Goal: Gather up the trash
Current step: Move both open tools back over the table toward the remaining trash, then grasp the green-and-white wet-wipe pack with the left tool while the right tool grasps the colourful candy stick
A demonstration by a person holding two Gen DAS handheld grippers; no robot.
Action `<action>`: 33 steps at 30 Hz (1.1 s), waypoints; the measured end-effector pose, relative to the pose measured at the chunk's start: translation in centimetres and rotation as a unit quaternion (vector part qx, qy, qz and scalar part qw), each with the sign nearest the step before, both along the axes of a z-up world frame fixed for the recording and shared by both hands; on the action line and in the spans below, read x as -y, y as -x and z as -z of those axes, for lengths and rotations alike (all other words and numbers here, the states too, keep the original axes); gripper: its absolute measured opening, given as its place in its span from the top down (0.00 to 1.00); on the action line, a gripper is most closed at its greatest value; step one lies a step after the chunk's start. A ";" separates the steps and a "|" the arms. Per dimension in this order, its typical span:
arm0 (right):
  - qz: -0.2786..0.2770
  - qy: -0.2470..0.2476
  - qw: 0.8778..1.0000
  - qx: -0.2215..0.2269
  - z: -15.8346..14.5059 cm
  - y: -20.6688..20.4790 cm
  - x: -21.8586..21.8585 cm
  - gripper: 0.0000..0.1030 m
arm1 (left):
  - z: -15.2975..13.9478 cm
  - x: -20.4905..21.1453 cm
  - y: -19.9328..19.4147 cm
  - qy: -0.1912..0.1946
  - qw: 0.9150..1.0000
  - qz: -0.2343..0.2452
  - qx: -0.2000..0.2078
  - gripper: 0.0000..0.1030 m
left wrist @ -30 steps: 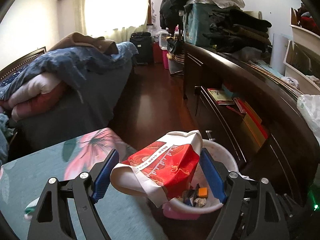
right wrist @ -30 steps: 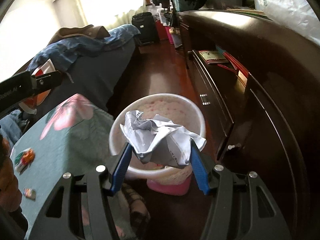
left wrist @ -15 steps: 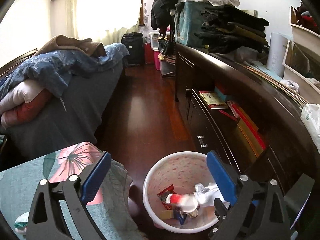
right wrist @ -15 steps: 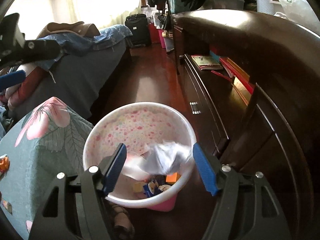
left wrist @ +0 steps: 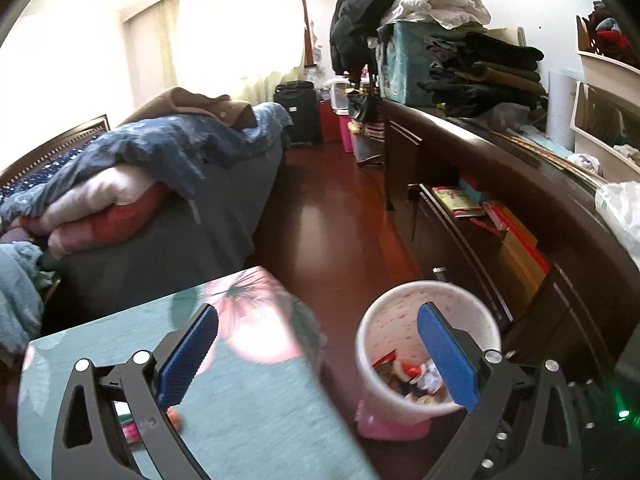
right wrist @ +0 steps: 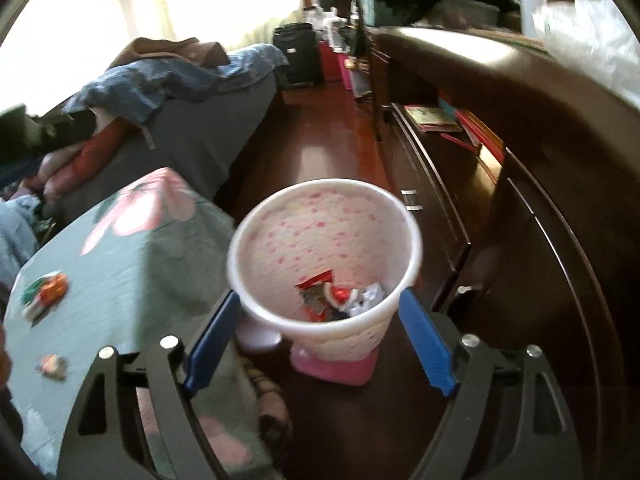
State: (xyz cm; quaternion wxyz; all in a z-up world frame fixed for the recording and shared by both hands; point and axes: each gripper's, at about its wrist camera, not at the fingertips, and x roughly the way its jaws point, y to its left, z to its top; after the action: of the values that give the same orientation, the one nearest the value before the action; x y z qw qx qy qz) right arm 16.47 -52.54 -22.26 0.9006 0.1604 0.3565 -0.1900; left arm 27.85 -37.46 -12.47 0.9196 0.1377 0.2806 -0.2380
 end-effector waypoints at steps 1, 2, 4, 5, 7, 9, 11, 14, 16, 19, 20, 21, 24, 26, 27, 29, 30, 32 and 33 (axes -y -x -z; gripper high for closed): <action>-0.009 0.002 1.000 0.002 -0.5 0.2 -0.9 0.17 | 0.0 -0.7 0.2 -0.003 1.000 -0.003 0.001 0.04; -0.016 0.004 1.000 0.002 -0.9 0.4 -1.7 0.15 | 0.0 -1.4 0.5 -0.005 1.000 -0.006 0.002 0.04; -0.035 0.006 0.999 0.006 -1.9 0.8 -3.6 0.14 | 0.0 -3.1 1.0 -0.011 1.000 -0.013 0.003 0.04; -0.045 0.007 0.999 0.007 -2.3 1.0 -4.4 0.14 | 0.1 -4.1 1.1 -0.014 1.000 -0.017 0.004 0.04; -0.066 0.010 0.998 0.008 -3.1 1.2 -6.3 0.13 | 0.3 -5.6 1.3 -0.023 0.999 -0.022 0.005 0.04; -0.084 0.019 0.996 0.009 -3.7 1.3 -8.1 0.12 | 0.8 -7.5 1.1 -0.034 0.999 -0.033 0.008 0.04; -0.102 0.030 0.994 0.009 -4.3 1.4 -10.1 0.12 | 1.5 -9.6 0.4 -0.047 0.998 -0.045 0.000 0.04; -0.123 0.038 0.992 0.005 -4.5 1.1 -12.0 0.11 | 2.6 -12.6 -0.8 -0.049 0.997 -0.063 -0.015 0.04; -0.133 0.044 0.990 0.001 -4.4 1.0 -13.2 0.11 | 3.4 -14.8 -2.2 -0.044 0.995 -0.084 -0.029 0.04; -0.142 0.046 0.989 -0.003 -4.4 0.4 -14.5 0.11 | 4.5 -17.5 -4.6 -0.032 0.989 -0.137 -0.055 0.05; -0.144 0.044 0.989 -0.003 -4.3 0.2 -14.8 0.11 | 5.0 -18.2 -5.4 -0.025 0.986 -0.153 -0.067 0.05; -0.146 0.043 0.988 -0.004 -4.2 0.1 -15.0 0.11 | 5.4 -18.8 -6.2 -0.016 0.982 -0.168 -0.079 0.05; -0.152 0.044 0.987 -0.008 -3.9 -0.5 -15.6 0.11 | 6.5 -19.5 -7.9 0.009 0.974 -0.195 -0.117 0.05; -0.156 0.047 0.987 -0.012 -3.7 -0.9 -16.1 0.11 | 7.1 -19.3 -8.7 0.021 0.969 -0.203 -0.139 0.05; -0.157 0.048 0.986 -0.013 -3.5 -0.9 -16.2 0.11 | 7.4 -19.1 -9.1 0.026 0.967 -0.205 -0.149 0.05; -0.161 0.050 0.986 -0.016 -3.4 -1.0 -16.4 0.11 | 7.9 -19.0 -9.7 0.031 0.964 -0.210 -0.162 0.05; -0.162 0.050 0.985 -0.017 -3.3 -1.0 -16.4 0.11 | 8.1 -18.8 -9.9 0.033 0.962 -0.212 -0.169 0.05; -0.163 0.050 0.985 -0.016 -3.3 -1.0 -16.4 0.11 | 8.5 -18.7 -10.3 0.032 0.959 -0.215 -0.182 0.04; -0.162 0.049 0.985 -0.016 -3.3 -1.0 -16.4 0.11 | 8.8 -18.7 -10.6 0.029 0.957 -0.218 -0.189 0.04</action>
State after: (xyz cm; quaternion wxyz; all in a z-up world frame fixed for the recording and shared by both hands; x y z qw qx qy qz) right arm 17.45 -36.18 -18.91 0.9206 0.0531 0.3820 -0.0608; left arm 38.48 -18.81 -21.28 0.8829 -0.0013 0.4656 -0.0612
